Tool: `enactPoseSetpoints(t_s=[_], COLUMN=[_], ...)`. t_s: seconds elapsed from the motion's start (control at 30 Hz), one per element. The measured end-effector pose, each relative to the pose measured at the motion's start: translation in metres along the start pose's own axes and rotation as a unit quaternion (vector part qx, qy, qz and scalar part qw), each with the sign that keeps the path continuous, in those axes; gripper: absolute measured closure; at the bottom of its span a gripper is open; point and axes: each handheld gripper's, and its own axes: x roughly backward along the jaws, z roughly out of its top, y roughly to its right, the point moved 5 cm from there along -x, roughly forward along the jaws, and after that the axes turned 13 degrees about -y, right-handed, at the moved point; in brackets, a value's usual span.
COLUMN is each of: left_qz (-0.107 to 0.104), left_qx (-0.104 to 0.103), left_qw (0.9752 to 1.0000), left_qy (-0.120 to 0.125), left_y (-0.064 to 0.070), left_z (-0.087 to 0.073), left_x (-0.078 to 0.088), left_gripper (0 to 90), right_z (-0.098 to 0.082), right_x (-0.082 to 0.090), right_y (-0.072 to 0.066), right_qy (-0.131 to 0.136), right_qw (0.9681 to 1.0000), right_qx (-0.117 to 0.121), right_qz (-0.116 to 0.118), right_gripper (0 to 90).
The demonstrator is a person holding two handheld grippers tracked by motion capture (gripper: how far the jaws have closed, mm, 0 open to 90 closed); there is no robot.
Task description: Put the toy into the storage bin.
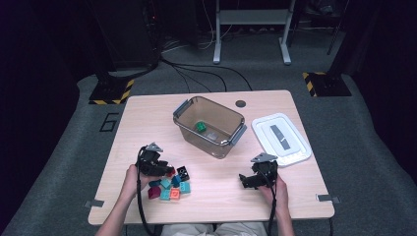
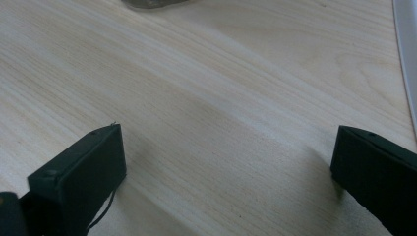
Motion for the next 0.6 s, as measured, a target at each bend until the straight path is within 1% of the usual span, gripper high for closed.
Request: enactPoseSetpoints(t_s=[0.03, 0.07, 0.1, 0.17, 0.33, 0.37, 0.4, 0.53, 0.57, 0.6], left_qz=[0.001, 0.002, 0.002, 0.003, 0.018, 0.015, 0.019, 0.020, 0.023, 0.022], left_qx=[0.000, -0.004, -0.003, -0.002, -0.004, -0.003, -0.003, -0.001, -0.002, -0.001], left_qw=[1.0000, 1.0000, 1.0000, 1.0000, 0.9998, 0.9998, 0.9997, 0.9997, 0.9996, 0.9997], left_qy=[0.003, 0.003, 0.004, 0.004, 0.009, 0.008, 0.013, 0.014, 0.017, 0.014], left_y=[0.0003, 0.0002, 0.0004, 0.0005, -0.0004, 0.0000, -0.0005, -0.0017, -0.0023, -0.0021], left_z=[0.0003, 0.0007, 0.0008, 0.0011, 0.0018, 0.0016, 0.0018, 0.0019, 0.0025, 0.0024], left_x=[-0.0002, -0.0001, -0.0001, -0.0002, 0.0005, 0.0011, 0.0022, 0.0043, 0.0045, 0.0059], left_gripper=[65.6, 68.3, 70.5, 71.1, 71.8, 71.9, 71.9, 71.9, 71.9, 72.0], right_z=[0.0000, 0.0000, 0.0000, 0.0000, 0.0000, 0.0000, 0.0000, 0.0000, 0.0000, 0.0000], right_x=[0.0000, 0.0000, 0.0000, 0.0000, 0.0000, 0.0000, 0.0000, 0.0000, 0.0000, 0.0000], right_y=[0.0000, 0.0000, 0.0000, 0.0000, 0.0000, 0.0000, 0.0000, 0.0000, 0.0000, 0.0000], right_qy=[0.000, 0.000, 0.000, 0.000, 0.000, 0.000, 0.000, 0.000, 0.000, 0.000], right_qw=[1.0000, 1.0000, 1.0000, 1.0000, 1.0000, 1.0000, 1.0000, 1.0000, 1.0000, 1.0000], right_qx=[0.000, 0.000, 0.000, 0.000, 0.000, 0.000, 0.000, 0.000, 0.000, 0.000], right_qz=[0.000, 0.000, 0.000, 0.000, 0.000, 0.000, 0.000, 0.000, 0.000, 0.000], right_gripper=[0.0, 0.0, 0.0, 0.0, 0.0, 0.0, 0.0, 0.0, 0.0, 0.0])
